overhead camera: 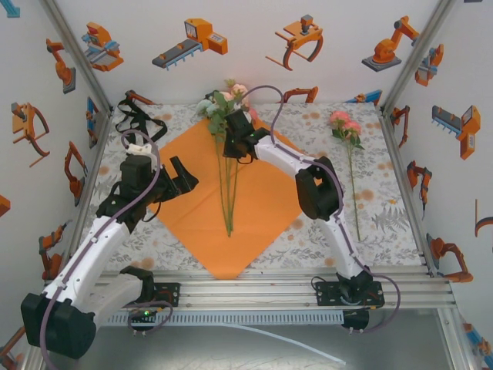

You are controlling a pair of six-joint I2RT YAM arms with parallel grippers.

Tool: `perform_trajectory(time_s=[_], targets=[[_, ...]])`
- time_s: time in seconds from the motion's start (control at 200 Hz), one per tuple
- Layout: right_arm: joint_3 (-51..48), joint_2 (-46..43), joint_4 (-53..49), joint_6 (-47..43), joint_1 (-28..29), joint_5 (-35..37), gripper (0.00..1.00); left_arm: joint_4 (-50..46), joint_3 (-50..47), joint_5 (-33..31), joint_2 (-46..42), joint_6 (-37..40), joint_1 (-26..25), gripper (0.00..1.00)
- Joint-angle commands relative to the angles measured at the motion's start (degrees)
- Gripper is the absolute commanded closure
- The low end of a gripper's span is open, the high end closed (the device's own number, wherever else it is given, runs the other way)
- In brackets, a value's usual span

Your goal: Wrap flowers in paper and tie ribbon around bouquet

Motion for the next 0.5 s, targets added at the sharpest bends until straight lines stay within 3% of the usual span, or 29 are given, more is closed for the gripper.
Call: perform_trajectory(time_s=[0.0,0.16,0.4,0.496], targets=[[2.4,1.1,-1.9,-2.0,-0.3,2.3,0.85,0.6,-0.5,0.8,-0.8,-0.6,0.3,0.02],[0.3,-1.4,-2.9,-6.5,-0.3,0.0,0.71,0.9,-1.0,0.9,-0.7,-1.1,0.3,0.02],[-7.8,-13.3,-2.7,-11.9,-1.1,0.4,0.58,1.8,-0.6,2.3,0.2,-1.8,0.4,0.02],[-11.1,-18.7,-2.7,-13.7,-3.4,-0.1,0.56,4.4,-1.0,6.8,-0.1,-1.0,0.3,0.03]])
